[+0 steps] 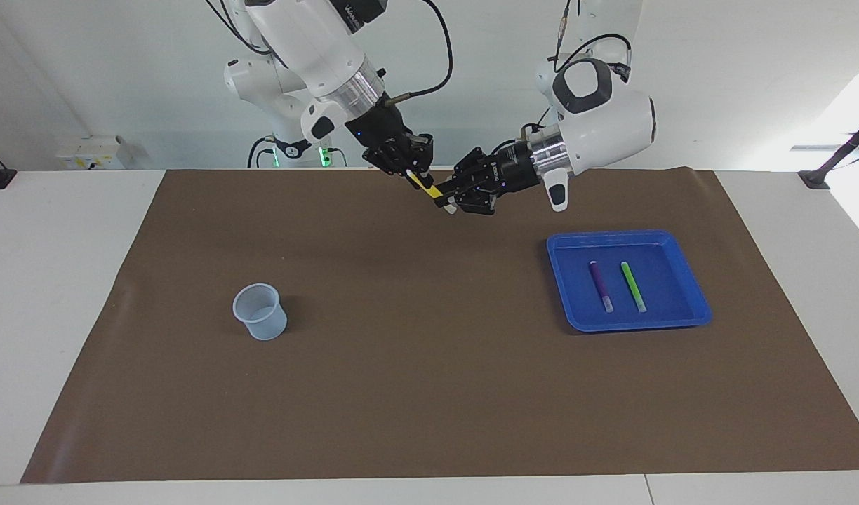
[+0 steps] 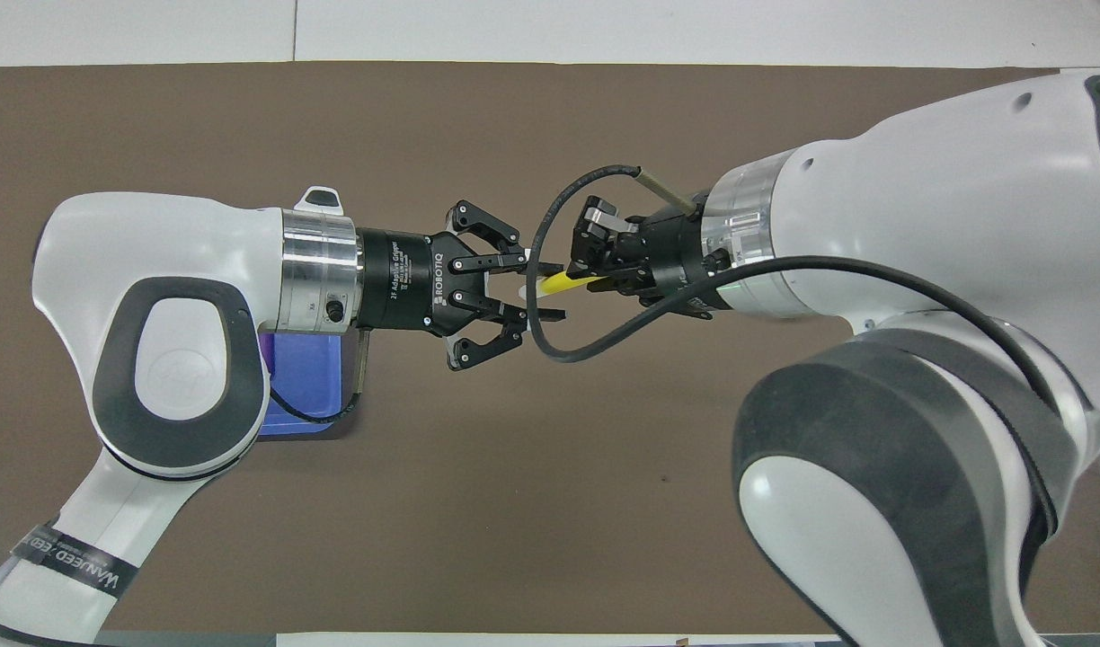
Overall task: Transfer and insert pens with both arms
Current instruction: 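Grasp the yellow pen with the right gripper and open the left gripper, then lower the yellow pen into the cup while the left gripper returns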
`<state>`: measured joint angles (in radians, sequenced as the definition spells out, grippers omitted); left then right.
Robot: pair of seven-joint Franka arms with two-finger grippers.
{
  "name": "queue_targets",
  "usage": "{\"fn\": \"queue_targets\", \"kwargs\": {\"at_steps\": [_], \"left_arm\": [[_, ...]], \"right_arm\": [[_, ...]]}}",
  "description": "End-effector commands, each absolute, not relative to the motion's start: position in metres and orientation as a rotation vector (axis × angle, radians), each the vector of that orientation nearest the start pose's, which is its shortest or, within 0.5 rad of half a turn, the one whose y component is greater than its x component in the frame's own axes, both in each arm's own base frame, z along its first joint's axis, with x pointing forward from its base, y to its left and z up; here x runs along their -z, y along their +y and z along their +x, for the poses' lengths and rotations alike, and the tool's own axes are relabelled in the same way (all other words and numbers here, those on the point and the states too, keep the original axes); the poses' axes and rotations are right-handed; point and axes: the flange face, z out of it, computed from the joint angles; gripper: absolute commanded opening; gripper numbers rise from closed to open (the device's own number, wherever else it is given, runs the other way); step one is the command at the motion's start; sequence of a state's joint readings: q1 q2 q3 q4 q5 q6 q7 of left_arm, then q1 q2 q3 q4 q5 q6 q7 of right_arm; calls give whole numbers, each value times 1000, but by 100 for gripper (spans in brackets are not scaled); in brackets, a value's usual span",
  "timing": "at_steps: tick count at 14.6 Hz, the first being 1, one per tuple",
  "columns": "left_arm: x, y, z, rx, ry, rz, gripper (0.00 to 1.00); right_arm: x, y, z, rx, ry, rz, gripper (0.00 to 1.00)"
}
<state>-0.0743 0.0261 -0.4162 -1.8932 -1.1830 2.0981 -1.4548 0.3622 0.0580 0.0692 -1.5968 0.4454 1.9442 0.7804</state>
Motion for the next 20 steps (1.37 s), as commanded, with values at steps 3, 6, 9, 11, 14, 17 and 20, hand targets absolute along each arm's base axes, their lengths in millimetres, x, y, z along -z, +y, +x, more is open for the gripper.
{"fn": "queue_targets", "kwargs": {"at_steps": [3, 6, 9, 11, 14, 17, 20], "left_arm": [[-535, -307, 497, 945, 1557, 1595, 100], [-532, -289, 504, 848, 1524, 1758, 100], [-527, -271, 507, 695, 1434, 1989, 100], [-524, -239, 519, 642, 1429, 2080, 100], [-531, -201, 532, 509, 1371, 2349, 100], [-525, -156, 533, 496, 1022, 2596, 100], [-518, -95, 542, 412, 785, 2743, 100]], "right_arm": [[-615, 243, 549, 106, 487, -2672, 0], [-594, 197, 555, 156, 362, -2795, 0], [-569, 138, 555, 198, 214, -2953, 0], [-558, 99, 557, 209, 125, -3022, 0], [-542, 43, 568, 202, -18, -3067, 0], [-516, 17, 578, 142, -39, -3087, 0], [-489, -4, 593, 173, -39, -3105, 0]]}}
